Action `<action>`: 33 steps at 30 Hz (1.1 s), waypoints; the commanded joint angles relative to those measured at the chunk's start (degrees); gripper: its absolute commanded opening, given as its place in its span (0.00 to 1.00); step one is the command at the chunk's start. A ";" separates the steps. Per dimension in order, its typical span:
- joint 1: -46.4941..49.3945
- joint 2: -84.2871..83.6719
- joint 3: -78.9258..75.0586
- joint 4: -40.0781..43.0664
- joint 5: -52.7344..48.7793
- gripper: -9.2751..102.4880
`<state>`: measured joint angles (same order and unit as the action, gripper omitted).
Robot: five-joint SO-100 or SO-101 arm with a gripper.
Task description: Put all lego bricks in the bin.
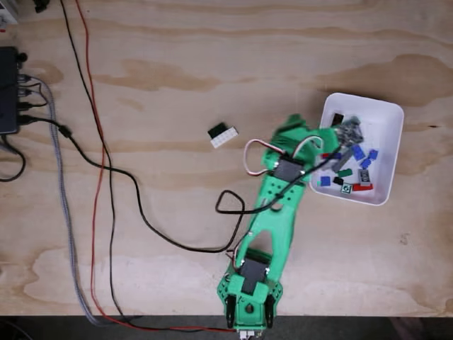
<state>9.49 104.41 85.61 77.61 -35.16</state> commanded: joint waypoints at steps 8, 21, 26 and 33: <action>-23.64 -32.61 -16.70 3.60 6.24 0.22; -22.68 -39.90 -18.81 0.00 5.27 0.20; -22.50 -42.19 -19.95 -2.11 5.71 0.20; -22.94 -43.59 -21.18 -3.69 6.24 0.19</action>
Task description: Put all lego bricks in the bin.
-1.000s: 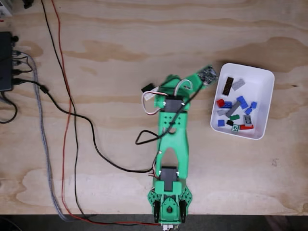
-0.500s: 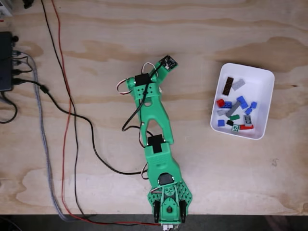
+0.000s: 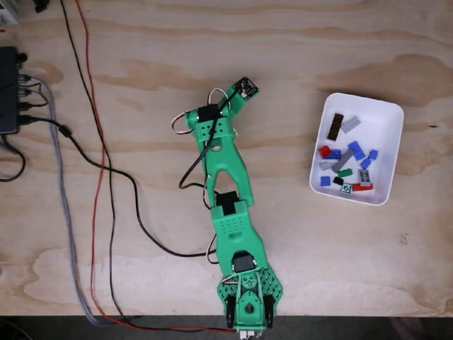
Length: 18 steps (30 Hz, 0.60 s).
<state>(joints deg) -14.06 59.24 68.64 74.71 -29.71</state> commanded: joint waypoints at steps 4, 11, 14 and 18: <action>0.09 1.05 -4.66 -1.23 1.14 0.19; 0.00 -1.14 -8.00 -1.41 1.32 0.15; -0.79 -2.20 -8.09 -1.67 0.88 0.10; -1.58 -2.90 -7.91 -2.55 1.67 0.08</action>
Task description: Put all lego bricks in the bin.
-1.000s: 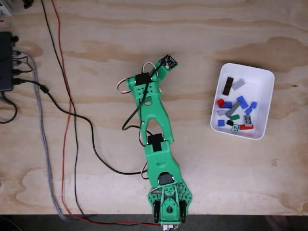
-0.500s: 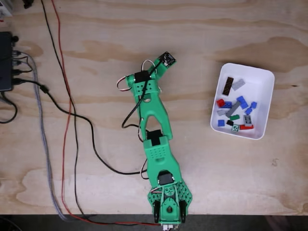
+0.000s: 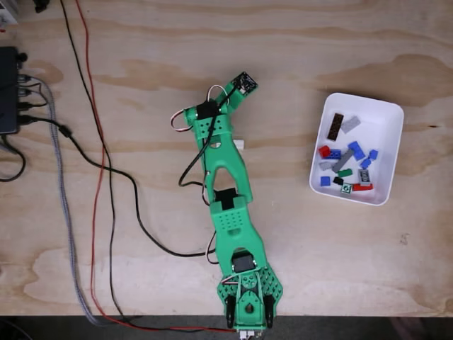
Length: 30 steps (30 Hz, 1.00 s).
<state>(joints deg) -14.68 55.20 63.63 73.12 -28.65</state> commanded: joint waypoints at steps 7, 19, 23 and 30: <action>2.20 18.54 5.10 0.70 3.96 0.08; 46.49 42.01 8.70 -4.66 -7.03 0.08; 56.51 37.79 10.20 -7.03 -10.63 0.08; 56.34 37.09 20.48 -10.37 -15.29 0.18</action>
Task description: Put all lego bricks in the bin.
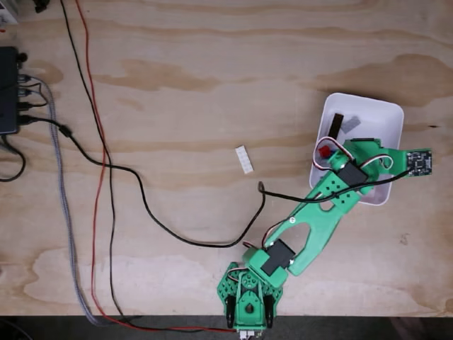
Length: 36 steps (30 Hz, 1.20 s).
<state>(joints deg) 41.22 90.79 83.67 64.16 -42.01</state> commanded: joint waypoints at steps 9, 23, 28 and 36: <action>-13.62 14.85 0.79 5.62 -7.91 0.23; -47.29 20.65 36.04 4.04 -50.19 0.25; -45.44 11.51 32.96 -3.16 -49.39 0.34; -42.98 0.18 29.27 -8.44 -51.33 0.31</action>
<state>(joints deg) -2.37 93.08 117.33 57.48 -92.29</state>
